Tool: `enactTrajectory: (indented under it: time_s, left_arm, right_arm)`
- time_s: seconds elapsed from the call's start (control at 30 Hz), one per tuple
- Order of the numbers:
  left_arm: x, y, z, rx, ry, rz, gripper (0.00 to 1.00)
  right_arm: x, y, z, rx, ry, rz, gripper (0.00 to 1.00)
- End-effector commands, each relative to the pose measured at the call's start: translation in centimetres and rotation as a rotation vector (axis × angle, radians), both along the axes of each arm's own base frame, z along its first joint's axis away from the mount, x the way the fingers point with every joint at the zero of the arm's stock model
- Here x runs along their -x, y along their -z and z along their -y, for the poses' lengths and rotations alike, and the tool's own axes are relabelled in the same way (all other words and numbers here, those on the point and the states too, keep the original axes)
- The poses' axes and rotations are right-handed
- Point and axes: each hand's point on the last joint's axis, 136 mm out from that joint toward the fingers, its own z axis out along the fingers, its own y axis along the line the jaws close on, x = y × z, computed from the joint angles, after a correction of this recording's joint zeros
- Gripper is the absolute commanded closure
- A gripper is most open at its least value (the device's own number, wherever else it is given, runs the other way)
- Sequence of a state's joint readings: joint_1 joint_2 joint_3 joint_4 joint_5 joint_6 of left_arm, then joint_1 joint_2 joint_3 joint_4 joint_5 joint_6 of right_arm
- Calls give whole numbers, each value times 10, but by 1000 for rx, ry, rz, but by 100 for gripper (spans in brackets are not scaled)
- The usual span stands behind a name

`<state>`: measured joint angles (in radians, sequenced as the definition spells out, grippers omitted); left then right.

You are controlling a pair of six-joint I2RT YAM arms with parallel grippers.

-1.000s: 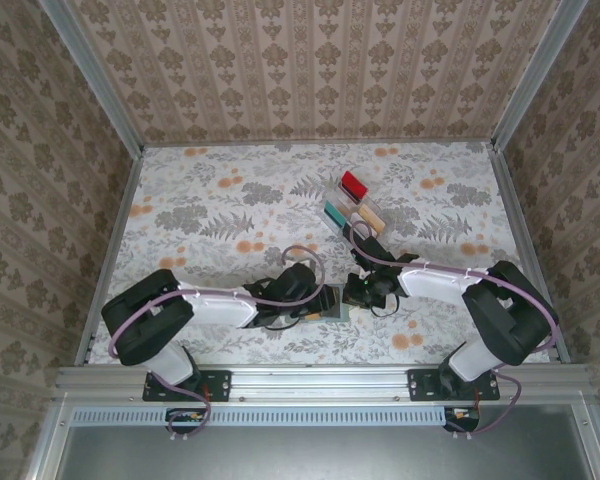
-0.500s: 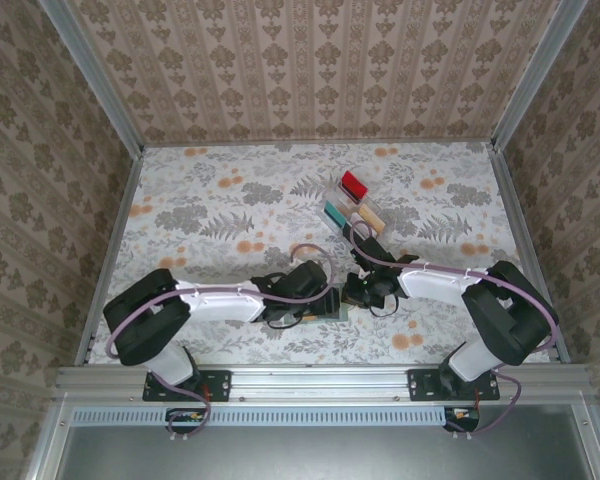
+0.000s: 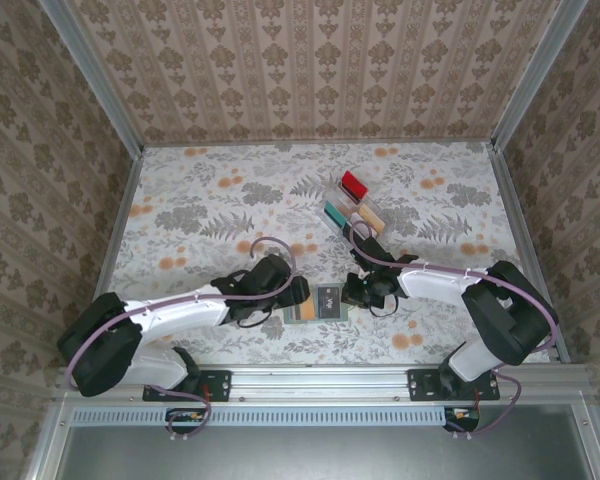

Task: Put the credit cards into the card holder
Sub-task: Insert the credit card into the card slot, then close the card holder at the center of the table.

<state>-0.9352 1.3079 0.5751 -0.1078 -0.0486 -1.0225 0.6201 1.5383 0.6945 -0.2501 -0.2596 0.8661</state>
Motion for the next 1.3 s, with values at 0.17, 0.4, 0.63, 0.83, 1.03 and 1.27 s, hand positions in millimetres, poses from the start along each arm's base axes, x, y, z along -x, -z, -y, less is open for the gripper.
enactTrajectory:
  time_s: [0.17, 0.4, 0.63, 0.83, 1.03, 1.27]
  left_arm:
    - [4, 14, -1, 71, -18, -70, 24]
    - [2, 22, 11, 93, 2, -103, 27]
    - [5, 21, 24, 126, 32, -123, 32]
    - [5, 7, 33, 185, 38, -109, 41]
    - [1, -22, 41, 260, 42, -61, 44]
    - [1, -55, 59, 331, 95, -3, 43]
  right_arm:
    - [13, 34, 27, 156, 28, -61, 87]
    - [13, 36, 25, 154, 23, -67, 87]
    - [12, 37, 25, 152, 24, -69, 87]
    - [13, 40, 25, 154, 23, -76, 86]
    - [14, 42, 26, 158, 23, -79, 87]
    - [13, 40, 24, 150, 27, -74, 87]
